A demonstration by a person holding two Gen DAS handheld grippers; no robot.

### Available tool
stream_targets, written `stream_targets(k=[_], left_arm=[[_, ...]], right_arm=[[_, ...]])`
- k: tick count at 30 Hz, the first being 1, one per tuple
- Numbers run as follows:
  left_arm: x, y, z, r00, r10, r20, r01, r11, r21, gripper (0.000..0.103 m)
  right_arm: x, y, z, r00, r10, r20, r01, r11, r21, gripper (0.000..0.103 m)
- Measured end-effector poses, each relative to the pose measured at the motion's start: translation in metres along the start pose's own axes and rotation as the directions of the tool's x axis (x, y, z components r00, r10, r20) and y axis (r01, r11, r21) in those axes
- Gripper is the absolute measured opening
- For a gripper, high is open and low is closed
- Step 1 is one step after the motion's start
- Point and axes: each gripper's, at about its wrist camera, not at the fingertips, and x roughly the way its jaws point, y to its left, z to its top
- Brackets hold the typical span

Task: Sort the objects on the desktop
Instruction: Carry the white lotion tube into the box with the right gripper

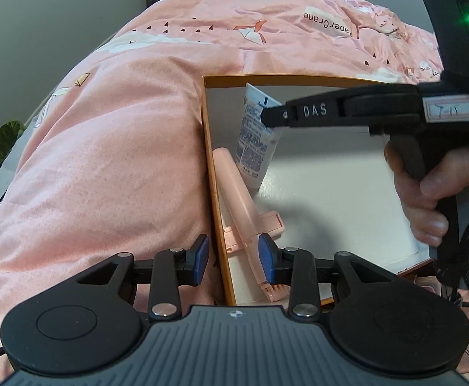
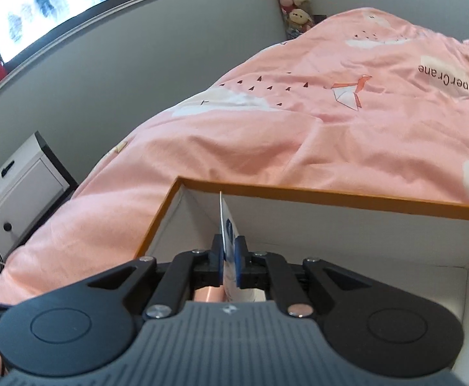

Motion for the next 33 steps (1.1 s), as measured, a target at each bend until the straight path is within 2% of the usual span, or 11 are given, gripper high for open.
stream_targets(k=[2,5,9,11,19,22,25,28,30,33], left_arm=[[0.001,0.000,0.001,1.000,-0.003,-0.001,0.003,1.000,0.001,0.039],[0.002,-0.001,0.000,1.000,-0.009,-0.002,0.009,1.000,0.002,0.039],[0.002,-0.001,-0.002,1.000,-0.011,-0.003,0.011,1.000,0.003,0.039],[0.002,0.000,-0.003,1.000,-0.009,-0.003,0.009,1.000,-0.002,0.039],[-0.001,0.000,-0.004,1.000,-0.014,0.007,0.014,1.000,-0.006,0.039],[-0.002,0.001,-0.005,1.000,-0.013,0.007,0.013,1.000,-0.006,0.039],[-0.002,0.001,-0.005,1.000,-0.008,0.005,0.008,1.000,-0.010,0.039],[-0.001,0.001,-0.005,1.000,-0.007,0.003,0.007,1.000,-0.011,0.039],[0.000,0.000,-0.005,1.000,-0.006,0.001,0.006,1.000,-0.011,0.039],[0.001,0.001,-0.006,1.000,-0.006,-0.002,0.006,1.000,-0.012,0.039]], right_arm=[[0.000,-0.001,0.000,1.000,0.022,-0.018,-0.022,1.000,0.016,0.014],[0.000,-0.007,-0.002,0.995,0.077,-0.065,-0.073,0.996,0.061,0.018],[-0.004,-0.005,-0.006,0.994,0.073,-0.086,-0.070,0.997,0.034,0.024],[-0.008,-0.007,-0.008,0.990,0.093,-0.104,-0.089,0.995,0.043,0.031],[-0.021,-0.008,-0.012,0.986,0.099,-0.137,-0.097,0.995,0.017,0.032],[-0.022,-0.007,-0.016,0.984,0.091,-0.156,-0.095,0.995,-0.017,0.041],[-0.013,-0.005,-0.024,0.975,0.051,-0.216,-0.070,0.994,-0.083,0.040],[0.005,-0.007,-0.029,0.956,0.029,-0.293,-0.071,0.989,-0.133,0.039],[0.018,-0.012,-0.028,0.943,0.031,-0.331,-0.075,0.990,-0.122,0.039],[0.037,-0.019,-0.024,0.926,0.056,-0.373,-0.081,0.995,-0.053,0.033]])
